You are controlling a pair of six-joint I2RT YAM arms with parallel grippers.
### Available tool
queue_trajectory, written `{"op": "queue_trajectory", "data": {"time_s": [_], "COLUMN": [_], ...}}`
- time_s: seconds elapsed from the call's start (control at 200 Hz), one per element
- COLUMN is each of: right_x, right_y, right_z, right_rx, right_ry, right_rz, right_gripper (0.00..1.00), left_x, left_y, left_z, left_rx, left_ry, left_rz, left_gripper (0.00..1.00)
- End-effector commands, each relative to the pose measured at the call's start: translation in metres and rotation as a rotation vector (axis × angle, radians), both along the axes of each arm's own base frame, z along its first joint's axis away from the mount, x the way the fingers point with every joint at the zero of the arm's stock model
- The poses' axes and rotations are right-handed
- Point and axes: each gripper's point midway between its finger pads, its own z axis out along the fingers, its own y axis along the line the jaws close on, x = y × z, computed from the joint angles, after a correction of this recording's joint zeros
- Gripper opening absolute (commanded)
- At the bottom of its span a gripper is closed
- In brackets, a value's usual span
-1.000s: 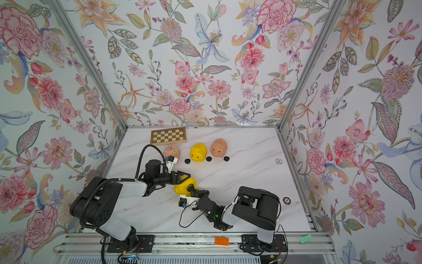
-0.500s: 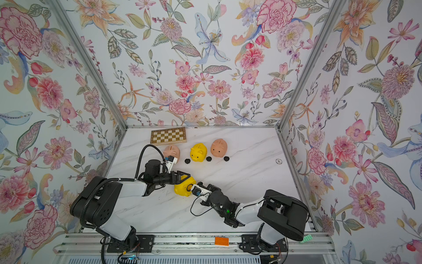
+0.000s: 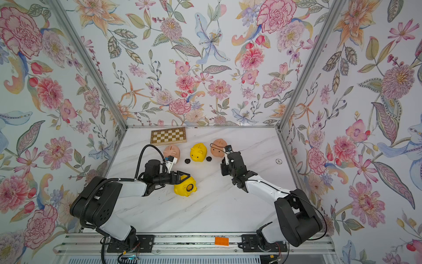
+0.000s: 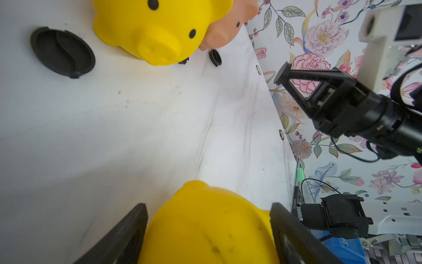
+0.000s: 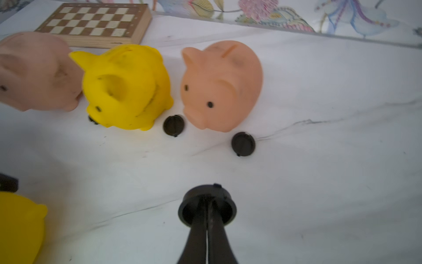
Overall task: Open piggy banks
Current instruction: Place the lid at the center of the board.
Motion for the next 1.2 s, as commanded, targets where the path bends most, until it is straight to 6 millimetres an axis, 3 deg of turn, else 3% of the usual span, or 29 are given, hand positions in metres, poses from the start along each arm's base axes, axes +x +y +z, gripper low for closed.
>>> {"op": "queue_trajectory", "data": {"time_s": [0.0,0.155,0.5,0.721,0.826,0.961,1.101,1.196], "right_x": [-0.009,0.013,0.045,0.048,0.043,0.021,-0.016,-0.051], "right_y": [-0.048,-0.098,-0.117,-0.111,-0.099,-0.063,-0.012,0.034], "right_z": [-0.041,-0.060,-0.098,-0.081,-0.060,-0.031,-0.018,-0.006], "right_rx": [0.065,0.079,0.066,0.060,0.095,0.169,0.296,0.390], "right_ry": [0.279,0.383,0.500,0.459,0.395,0.336,0.362,0.366], "right_rz": [-0.178,-0.310,-0.343,-0.315,-0.268,-0.145,0.039,0.185], "right_gripper": [0.00,0.00,0.00,0.30,0.44,0.49,0.52,0.55], "left_x": [-0.026,-0.025,-0.024,-0.023,-0.022,-0.022,-0.019,-0.018], "left_y": [0.023,0.023,0.022,0.022,0.021,0.021,0.020,0.019], "left_z": [-0.055,-0.051,-0.039,-0.037,-0.033,-0.024,-0.008,-0.003], "left_rx": [0.133,0.123,0.112,0.113,0.096,0.081,0.059,0.055], "left_ry": [0.177,0.161,0.132,0.129,0.126,0.107,0.062,0.053], "left_rz": [0.046,0.047,0.050,0.051,0.053,0.058,0.062,0.064], "left_gripper": [0.86,0.86,0.85,0.86,0.85,0.87,0.91,0.93]}}
